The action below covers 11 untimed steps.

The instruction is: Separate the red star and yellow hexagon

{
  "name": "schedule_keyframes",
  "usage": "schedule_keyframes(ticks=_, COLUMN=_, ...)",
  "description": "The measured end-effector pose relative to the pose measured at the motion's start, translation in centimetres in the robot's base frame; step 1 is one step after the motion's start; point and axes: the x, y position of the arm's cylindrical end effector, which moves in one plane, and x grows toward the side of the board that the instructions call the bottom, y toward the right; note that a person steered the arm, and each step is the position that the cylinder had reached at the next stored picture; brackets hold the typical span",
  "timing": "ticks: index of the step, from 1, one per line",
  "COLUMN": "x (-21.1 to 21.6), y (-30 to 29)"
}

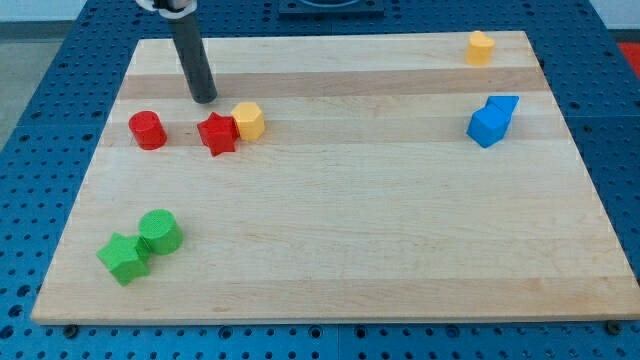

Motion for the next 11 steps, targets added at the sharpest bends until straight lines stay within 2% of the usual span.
schedule_keyframes(ticks=3, x=4.7, y=0.2)
schedule_keyframes(ticks=5, x=7.7, y=2.4)
schedule_keyframes(ticks=8, x=5.4, y=4.6)
schedule_keyframes(ticks=11, x=3.4, y=14.9)
